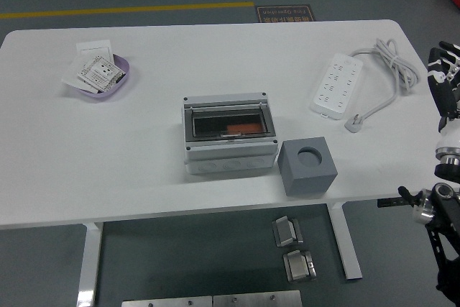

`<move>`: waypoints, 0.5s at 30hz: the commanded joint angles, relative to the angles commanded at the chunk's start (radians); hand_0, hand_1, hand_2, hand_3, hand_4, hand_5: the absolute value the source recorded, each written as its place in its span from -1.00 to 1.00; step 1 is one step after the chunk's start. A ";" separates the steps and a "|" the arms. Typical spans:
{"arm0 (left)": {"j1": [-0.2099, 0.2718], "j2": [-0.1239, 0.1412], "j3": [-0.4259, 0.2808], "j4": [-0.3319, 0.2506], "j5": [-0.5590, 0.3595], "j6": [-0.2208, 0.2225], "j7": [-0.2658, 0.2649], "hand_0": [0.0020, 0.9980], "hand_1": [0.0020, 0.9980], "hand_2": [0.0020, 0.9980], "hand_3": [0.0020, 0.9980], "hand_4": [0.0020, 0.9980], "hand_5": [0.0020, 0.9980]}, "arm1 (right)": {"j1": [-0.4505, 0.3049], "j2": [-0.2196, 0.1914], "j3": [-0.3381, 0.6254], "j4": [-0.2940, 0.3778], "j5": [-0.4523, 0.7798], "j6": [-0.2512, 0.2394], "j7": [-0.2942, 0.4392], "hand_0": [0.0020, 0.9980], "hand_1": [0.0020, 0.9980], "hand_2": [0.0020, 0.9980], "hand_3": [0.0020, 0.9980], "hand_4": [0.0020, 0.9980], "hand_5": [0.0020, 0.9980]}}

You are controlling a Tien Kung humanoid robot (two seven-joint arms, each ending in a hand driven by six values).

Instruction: Pick up the cylinder from the cube,place it in the box,flap close box

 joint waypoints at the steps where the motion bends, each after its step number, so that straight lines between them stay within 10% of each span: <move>1: -0.001 0.001 -0.004 0.000 0.001 -0.005 0.002 0.26 0.25 -0.02 0.24 0.32 -0.39 | -0.002 -0.001 0.000 0.004 -0.005 0.001 -0.004 0.44 0.28 0.32 0.33 0.39 -0.09; 15: -0.043 0.011 -0.025 0.000 0.006 -0.054 -0.009 0.26 0.25 -0.01 0.24 0.32 -0.38 | -0.003 -0.015 -0.001 0.007 -0.088 0.025 -0.084 0.45 0.32 0.38 0.38 0.46 -0.31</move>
